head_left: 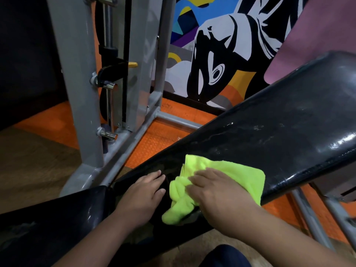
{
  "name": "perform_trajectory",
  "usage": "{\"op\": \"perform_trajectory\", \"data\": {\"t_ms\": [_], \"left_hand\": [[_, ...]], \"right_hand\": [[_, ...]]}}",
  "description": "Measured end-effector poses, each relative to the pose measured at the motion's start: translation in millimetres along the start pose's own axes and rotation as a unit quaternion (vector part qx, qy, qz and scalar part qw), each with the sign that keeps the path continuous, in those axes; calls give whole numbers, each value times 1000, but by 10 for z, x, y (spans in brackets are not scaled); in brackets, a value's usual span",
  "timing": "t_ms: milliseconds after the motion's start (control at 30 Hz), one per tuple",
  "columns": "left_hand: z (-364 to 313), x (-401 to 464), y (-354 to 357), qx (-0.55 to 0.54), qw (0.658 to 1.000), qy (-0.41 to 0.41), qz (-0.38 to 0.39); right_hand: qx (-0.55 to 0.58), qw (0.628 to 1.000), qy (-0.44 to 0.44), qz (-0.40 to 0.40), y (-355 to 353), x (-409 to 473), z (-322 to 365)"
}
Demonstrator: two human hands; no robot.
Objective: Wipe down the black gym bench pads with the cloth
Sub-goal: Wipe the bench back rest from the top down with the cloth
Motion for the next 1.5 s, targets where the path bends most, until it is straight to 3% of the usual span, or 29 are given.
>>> {"op": "perform_trajectory", "data": {"t_ms": [167,333,767,900,1033,1167,1333,1500], "left_hand": [[-7,6,2,2,1000,0,-4],[5,3,20,3,1000,-5,6],[-25,1,-17,-7,1000,-19,0],[-28,-12,-16,-7,1000,-17,8],[-29,1,-18,-6,1000,-22,3],[-21,-11,-9,-3,1000,-21,8],[-37,-19,-11,-1,1000,-24,4],[-18,-36,5,-1,1000,-16,11]], "right_hand": [[-18,999,28,-41,-60,-36,-90],[-36,999,-6,-21,124,-171,81],[-40,997,30,-63,32,-99,-5],[-42,998,-16,-53,94,-235,47],[-39,997,26,-59,5,-122,-30],[-33,998,-30,-42,143,-224,154],[-37,997,4,-61,68,-141,90],[-43,995,-69,-55,200,-243,275]]}}
Point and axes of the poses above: each hand's wrist, its own x-axis towards the middle knuckle, its own y-axis out of the palm, z = x × y, the point moved 5 cm from there along x, towards the middle knuckle, and after that the axes turned 1 degree about x, right-handed, at the moved point
